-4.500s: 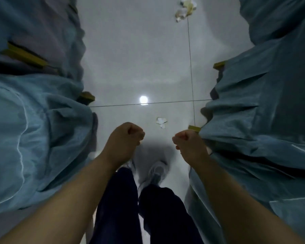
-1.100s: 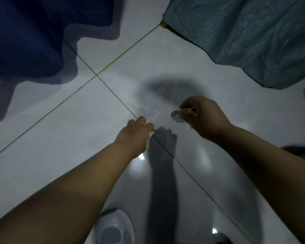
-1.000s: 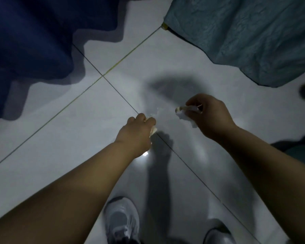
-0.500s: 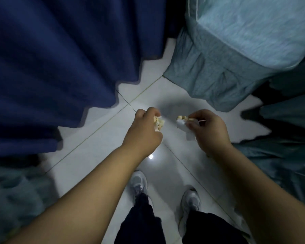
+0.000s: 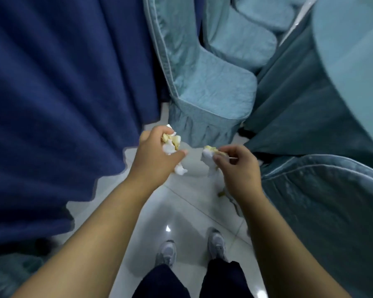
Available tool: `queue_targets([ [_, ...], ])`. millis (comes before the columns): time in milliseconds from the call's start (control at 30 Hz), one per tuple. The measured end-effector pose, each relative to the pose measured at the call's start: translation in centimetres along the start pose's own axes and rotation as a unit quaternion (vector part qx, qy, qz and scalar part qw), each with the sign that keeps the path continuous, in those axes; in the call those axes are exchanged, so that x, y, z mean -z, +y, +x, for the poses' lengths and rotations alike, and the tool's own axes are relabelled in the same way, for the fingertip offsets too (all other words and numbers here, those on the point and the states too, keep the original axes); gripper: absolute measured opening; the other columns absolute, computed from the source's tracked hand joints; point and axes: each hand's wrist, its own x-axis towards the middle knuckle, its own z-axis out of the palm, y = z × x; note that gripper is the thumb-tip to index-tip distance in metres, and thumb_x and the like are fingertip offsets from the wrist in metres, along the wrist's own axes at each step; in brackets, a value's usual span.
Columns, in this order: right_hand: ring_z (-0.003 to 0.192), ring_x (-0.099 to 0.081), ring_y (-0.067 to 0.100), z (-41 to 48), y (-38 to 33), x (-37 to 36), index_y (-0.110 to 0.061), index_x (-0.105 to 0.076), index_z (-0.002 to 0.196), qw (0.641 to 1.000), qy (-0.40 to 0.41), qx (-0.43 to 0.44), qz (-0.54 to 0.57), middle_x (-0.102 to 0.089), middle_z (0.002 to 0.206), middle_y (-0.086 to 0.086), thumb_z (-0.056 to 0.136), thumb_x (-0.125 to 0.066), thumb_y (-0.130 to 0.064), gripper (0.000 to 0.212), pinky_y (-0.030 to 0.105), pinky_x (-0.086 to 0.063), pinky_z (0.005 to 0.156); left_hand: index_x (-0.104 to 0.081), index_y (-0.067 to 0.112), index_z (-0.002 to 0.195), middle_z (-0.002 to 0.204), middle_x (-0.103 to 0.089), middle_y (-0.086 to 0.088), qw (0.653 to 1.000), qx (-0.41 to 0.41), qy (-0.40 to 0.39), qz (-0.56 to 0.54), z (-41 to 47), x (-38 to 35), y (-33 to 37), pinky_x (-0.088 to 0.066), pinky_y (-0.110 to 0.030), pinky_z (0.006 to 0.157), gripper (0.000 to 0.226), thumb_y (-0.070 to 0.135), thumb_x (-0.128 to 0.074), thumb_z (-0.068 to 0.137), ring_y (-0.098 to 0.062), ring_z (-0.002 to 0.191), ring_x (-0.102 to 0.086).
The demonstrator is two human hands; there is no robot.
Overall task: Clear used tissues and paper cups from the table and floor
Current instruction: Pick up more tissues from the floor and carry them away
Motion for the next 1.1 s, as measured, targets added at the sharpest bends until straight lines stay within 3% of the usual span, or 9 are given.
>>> queue_targets([
  [167, 0.056, -0.056, -0.007, -5.0, -4.6, 6.3, -0.018, -0.063, 0.083, 0.991, 0.112, 0.022, 0.077, -0.063, 0.072, -0.011, 0.080, -0.068, -0.008, 0.011, 0.009, -0.043, 0.056, -0.054, 0.032, 0.106, 0.113, -0.043, 0.006, 0.992, -0.110, -0.054, -0.015, -3.4, 0.2, 6.7, -0.053, -0.038, 0.084, 0.039, 0.029, -0.076, 0.074, -0.001, 0.088, -0.051],
  [300, 0.059, -0.058, -0.008, -9.2, -7.4, 12.9, -0.022, -0.064, 0.086, 0.976, 0.189, 0.042, 0.100, -0.065, 0.071, -0.013, 0.081, -0.069, -0.011, 0.013, 0.006, -0.044, 0.055, -0.056, 0.034, 0.102, 0.115, -0.050, 0.006, 0.973, -0.195, -0.115, -0.034, -7.1, -1.6, 12.8, -0.045, -0.008, 0.063, 0.036, 0.028, -0.077, 0.074, -0.002, 0.088, -0.054],
  [333, 0.059, -0.058, -0.008, -10.2, -7.8, 14.7, -0.022, -0.064, 0.087, 0.971, 0.208, 0.046, 0.105, -0.065, 0.072, -0.012, 0.081, -0.069, -0.012, 0.013, 0.006, -0.044, 0.055, -0.056, 0.035, 0.101, 0.115, -0.053, 0.005, 0.967, -0.216, -0.131, -0.039, -8.1, -2.3, 14.4, -0.043, -0.007, 0.063, 0.035, 0.028, -0.077, 0.074, -0.004, 0.087, -0.055],
  [467, 0.062, -0.059, -0.003, -14.5, -8.0, 22.3, -0.026, -0.063, 0.081, 0.946, 0.298, 0.065, 0.108, -0.066, 0.075, -0.012, 0.080, -0.071, -0.011, 0.016, 0.009, -0.046, 0.059, -0.057, 0.038, 0.098, 0.111, -0.061, 0.003, 0.936, -0.288, -0.194, -0.053, -13.1, -6.1, 20.1, -0.042, -0.016, 0.075, 0.034, 0.027, -0.078, 0.073, -0.010, 0.091, -0.059],
  [667, 0.056, -0.057, -0.005, -22.7, -5.3, 34.9, -0.022, -0.062, 0.080, 0.909, 0.390, 0.078, 0.126, -0.064, 0.072, -0.011, 0.081, -0.070, -0.007, 0.017, 0.007, -0.045, 0.056, -0.056, 0.039, 0.097, 0.110, -0.061, 0.011, 0.892, -0.365, -0.256, -0.074, -23.8, -13.8, 27.1, -0.038, 0.001, 0.068, 0.032, 0.030, -0.076, 0.074, 0.001, 0.090, -0.056],
  [833, 0.057, -0.059, -0.005, -29.6, -1.6, 44.8, -0.021, -0.063, 0.082, 0.875, 0.463, 0.076, 0.122, -0.065, 0.073, -0.012, 0.080, -0.071, -0.009, 0.015, 0.007, -0.045, 0.056, -0.058, 0.038, 0.103, 0.097, -0.061, 0.014, 0.855, -0.404, -0.316, -0.078, -33.6, -21.4, 30.9, -0.047, -0.022, 0.073, 0.033, 0.031, -0.075, 0.075, -0.007, 0.086, -0.058],
  [933, 0.056, -0.058, -0.006, -33.4, 0.9, 50.0, -0.019, -0.063, 0.083, 0.848, 0.514, 0.066, 0.114, -0.065, 0.074, -0.010, 0.080, -0.071, -0.008, 0.014, 0.007, -0.045, 0.055, -0.055, 0.040, 0.108, 0.094, -0.057, 0.022, 0.828, -0.428, -0.352, -0.083, -38.6, -25.9, 32.8, -0.050, -0.028, 0.075, 0.037, 0.032, -0.074, 0.077, -0.003, 0.087, -0.056],
  [1100, 0.054, -0.058, -0.006, -38.3, 4.6, 57.4, -0.020, -0.063, 0.081, 0.807, 0.581, 0.041, 0.096, -0.064, 0.070, -0.012, 0.079, -0.072, -0.008, 0.015, 0.012, -0.048, 0.056, -0.050, 0.042, 0.113, 0.095, -0.056, 0.020, 0.797, -0.447, -0.396, -0.091, -45.0, -32.9, 35.6, -0.044, -0.014, 0.068, 0.047, 0.030, -0.075, 0.075, 0.002, 0.087, -0.056],
])
